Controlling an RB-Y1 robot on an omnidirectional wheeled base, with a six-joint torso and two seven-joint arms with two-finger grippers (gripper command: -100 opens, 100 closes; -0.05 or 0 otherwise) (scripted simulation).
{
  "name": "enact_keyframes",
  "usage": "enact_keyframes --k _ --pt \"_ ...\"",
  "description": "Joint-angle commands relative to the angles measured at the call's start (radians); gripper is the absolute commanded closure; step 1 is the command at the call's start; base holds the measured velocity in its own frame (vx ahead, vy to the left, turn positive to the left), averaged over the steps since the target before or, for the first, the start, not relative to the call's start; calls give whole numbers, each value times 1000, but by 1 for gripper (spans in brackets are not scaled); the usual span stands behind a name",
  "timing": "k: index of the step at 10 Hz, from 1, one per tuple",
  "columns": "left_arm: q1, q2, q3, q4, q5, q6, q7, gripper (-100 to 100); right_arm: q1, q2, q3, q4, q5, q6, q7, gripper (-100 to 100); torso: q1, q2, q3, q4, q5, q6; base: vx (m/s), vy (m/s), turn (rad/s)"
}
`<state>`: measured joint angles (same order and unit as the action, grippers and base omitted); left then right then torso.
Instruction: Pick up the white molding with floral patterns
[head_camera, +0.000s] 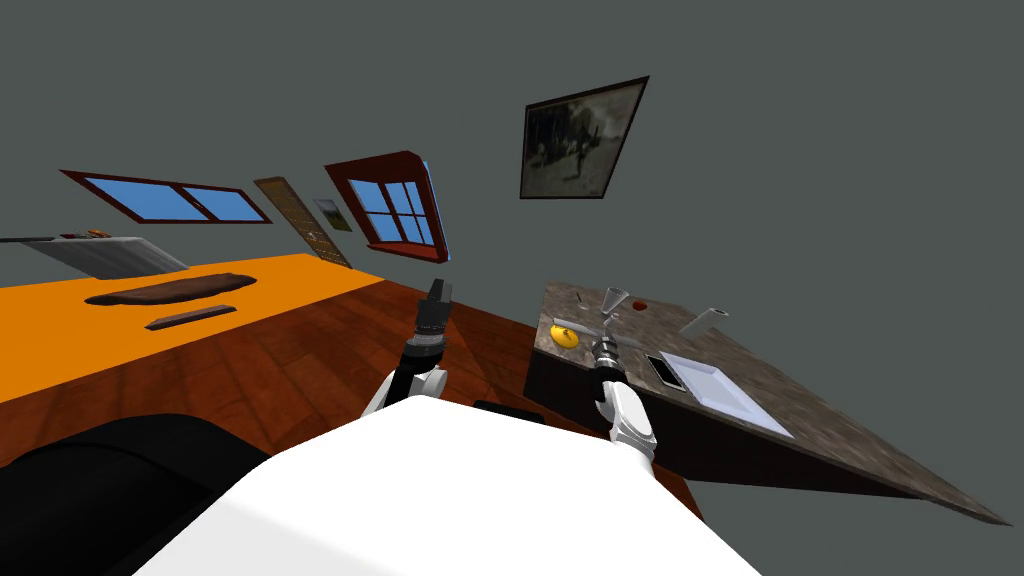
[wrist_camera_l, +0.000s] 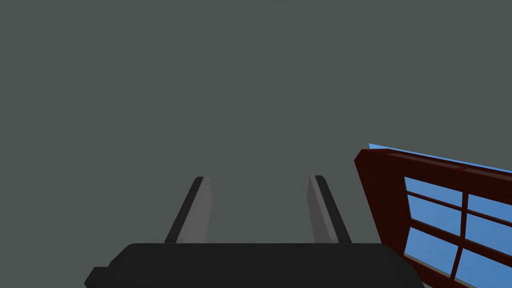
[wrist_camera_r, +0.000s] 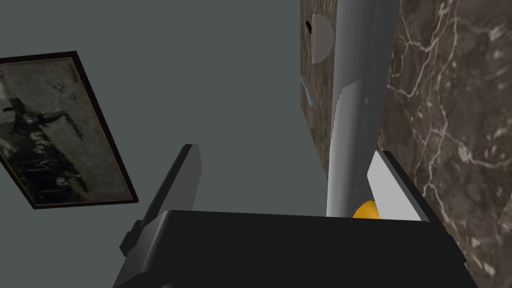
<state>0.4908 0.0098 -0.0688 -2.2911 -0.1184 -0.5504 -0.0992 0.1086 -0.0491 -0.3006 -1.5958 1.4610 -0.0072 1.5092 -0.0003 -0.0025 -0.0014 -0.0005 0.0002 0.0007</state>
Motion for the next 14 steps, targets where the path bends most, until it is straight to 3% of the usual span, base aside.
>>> enact_keyframes --k 1,4,6,7,8,9,12,13,14 --pt "0 0 0 0 0 0 0 0 -2 -7 15 22 22 34 23 -100 0 0 0 0 0 0 45 -6 80" --pt "0 0 0 0 0 0 0 0 -8 15 7 59 57 51 56 -100 0 1 0 0 0 0 38 -9 63" --pt "0 0 0 0 0 0 0 0 -8 16 6 57 68 52 45 -100 -1 0 0 0 0 0 31 -11 9" --pt "0 0 0 0 0 0 0 0 -8 18 3 57 74 48 42 0 0 1 1 0 0 0 0 0 0" --pt "0 0 0 0 0 0 0 0 -17 -10 -2 74 51 42 41 -100 0 2 1 0 0 0 45 14 -11" --pt "0 0 0 0 0 0 0 0 -24 -32 -6 86 33 37 41 -100 0 1 0 0 0 0 100 37 -15" --pt "0 0 0 0 0 0 0 0 -27 -22 -18 87 52 26 30 -100 1 0 0 0 0 0 40 15 -2" --pt "0 0 0 0 0 0 0 0 -27 -22 -17 87 51 27 32 100 0 2 1 0 0 0 0 0 0" --pt "0 0 0 0 0 0 0 0 -27 -22 -17 88 51 27 32 100 0 3 2 1 1 0 0 0 0"
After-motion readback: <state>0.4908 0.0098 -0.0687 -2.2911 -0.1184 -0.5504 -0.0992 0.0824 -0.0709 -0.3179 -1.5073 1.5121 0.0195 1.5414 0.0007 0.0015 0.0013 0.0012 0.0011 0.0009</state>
